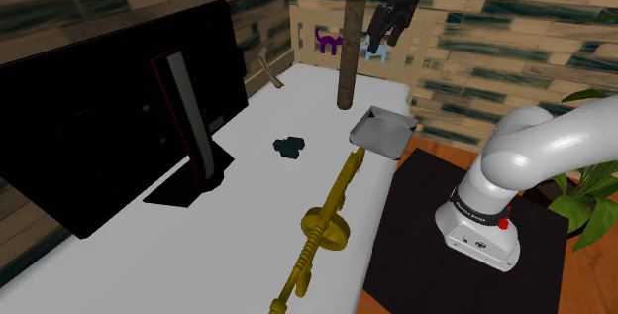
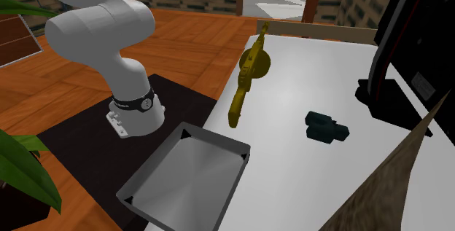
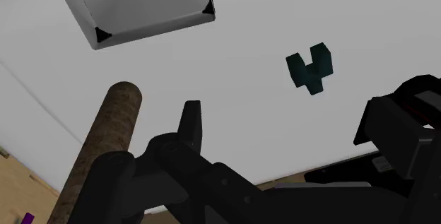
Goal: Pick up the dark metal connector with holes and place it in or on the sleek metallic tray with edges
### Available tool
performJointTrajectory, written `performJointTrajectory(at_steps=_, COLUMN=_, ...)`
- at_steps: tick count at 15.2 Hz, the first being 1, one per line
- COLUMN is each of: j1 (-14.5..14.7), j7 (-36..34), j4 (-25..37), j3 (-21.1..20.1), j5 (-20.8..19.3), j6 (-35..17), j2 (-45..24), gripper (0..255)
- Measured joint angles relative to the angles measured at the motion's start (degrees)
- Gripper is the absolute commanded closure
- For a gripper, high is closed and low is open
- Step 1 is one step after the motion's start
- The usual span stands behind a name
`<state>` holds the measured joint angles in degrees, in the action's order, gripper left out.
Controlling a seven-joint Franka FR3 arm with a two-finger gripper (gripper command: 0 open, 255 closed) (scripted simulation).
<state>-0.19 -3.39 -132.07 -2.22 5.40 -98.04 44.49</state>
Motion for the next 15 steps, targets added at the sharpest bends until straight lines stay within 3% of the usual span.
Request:
performJointTrajectory(at_steps=5, j1=0.74, j7=0.54, j4=-0.33, j3=-1.25, j5=0.04, j6=-3.92, j2=-4.83, gripper=0)
performJointTrajectory(at_steps=15, j1=2.64, j7=1.18, j4=2.95, j3=-5.73, j5=-1.19, j6=-15.77, j2=-23.99, gripper=0)
